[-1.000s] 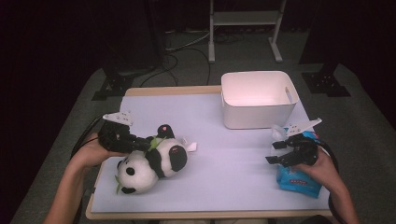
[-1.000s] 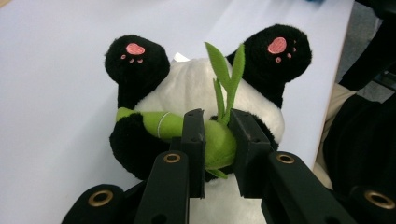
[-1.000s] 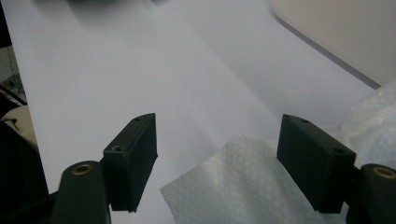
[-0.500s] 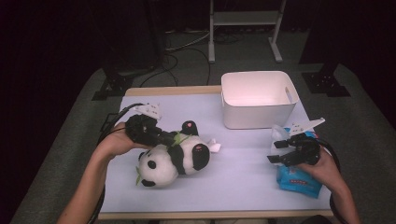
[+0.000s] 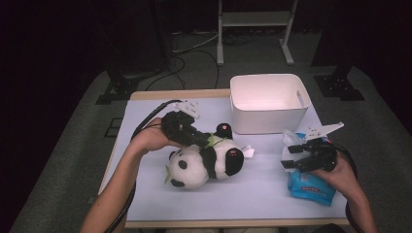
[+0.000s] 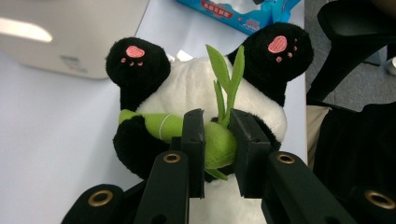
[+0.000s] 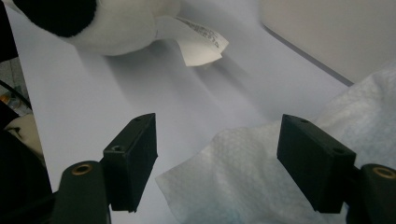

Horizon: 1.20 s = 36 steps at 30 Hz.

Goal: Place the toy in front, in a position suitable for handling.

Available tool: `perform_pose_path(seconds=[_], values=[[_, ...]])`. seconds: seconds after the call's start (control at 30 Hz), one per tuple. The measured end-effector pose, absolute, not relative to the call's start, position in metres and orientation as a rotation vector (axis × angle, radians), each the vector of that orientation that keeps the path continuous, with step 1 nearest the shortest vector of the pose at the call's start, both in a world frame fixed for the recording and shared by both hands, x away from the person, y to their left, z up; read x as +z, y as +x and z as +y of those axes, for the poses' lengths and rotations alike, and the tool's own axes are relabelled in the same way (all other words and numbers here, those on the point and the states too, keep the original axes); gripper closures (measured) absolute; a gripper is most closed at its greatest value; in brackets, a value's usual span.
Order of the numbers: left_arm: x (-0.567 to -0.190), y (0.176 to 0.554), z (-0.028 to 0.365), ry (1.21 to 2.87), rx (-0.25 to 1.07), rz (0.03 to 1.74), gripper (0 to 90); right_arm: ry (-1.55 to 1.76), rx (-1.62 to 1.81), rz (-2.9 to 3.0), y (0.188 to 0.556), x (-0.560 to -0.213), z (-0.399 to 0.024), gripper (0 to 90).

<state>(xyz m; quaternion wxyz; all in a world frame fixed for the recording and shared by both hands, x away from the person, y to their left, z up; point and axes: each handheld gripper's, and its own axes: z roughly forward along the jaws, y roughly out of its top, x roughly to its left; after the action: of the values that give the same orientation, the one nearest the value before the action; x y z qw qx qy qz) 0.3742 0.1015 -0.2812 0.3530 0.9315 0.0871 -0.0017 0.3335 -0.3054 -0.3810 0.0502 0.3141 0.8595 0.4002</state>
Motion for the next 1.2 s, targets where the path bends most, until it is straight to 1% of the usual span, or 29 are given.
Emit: perform_pose_path(seconds=[0.13,0.6,0.73,0.83,1.03,1.2], values=[[-0.285,0.380,0.084,2.444,-0.012,0.195,76.2,0.962,1.224,2.611,0.333,-0.381,-0.308,27.5],[-0.300,0.392,0.058,2.463,-0.041,0.140,76.1,0.963,1.216,2.615,0.333,-0.382,-0.308,27.5],[-0.308,0.393,0.052,2.448,-0.063,0.135,76.0,0.963,1.210,2.621,0.334,-0.383,-0.306,27.5],[-0.315,0.389,0.051,2.412,-0.106,0.134,75.5,0.964,1.202,2.632,0.334,-0.385,-0.304,27.5],[-0.324,0.377,0.060,2.378,-0.157,0.149,69.5,0.955,1.194,2.645,0.334,-0.386,-0.301,27.5],[-0.330,0.367,0.065,2.386,-0.156,0.153,65.7,0.950,1.185,2.650,0.334,-0.386,-0.299,27.5]])
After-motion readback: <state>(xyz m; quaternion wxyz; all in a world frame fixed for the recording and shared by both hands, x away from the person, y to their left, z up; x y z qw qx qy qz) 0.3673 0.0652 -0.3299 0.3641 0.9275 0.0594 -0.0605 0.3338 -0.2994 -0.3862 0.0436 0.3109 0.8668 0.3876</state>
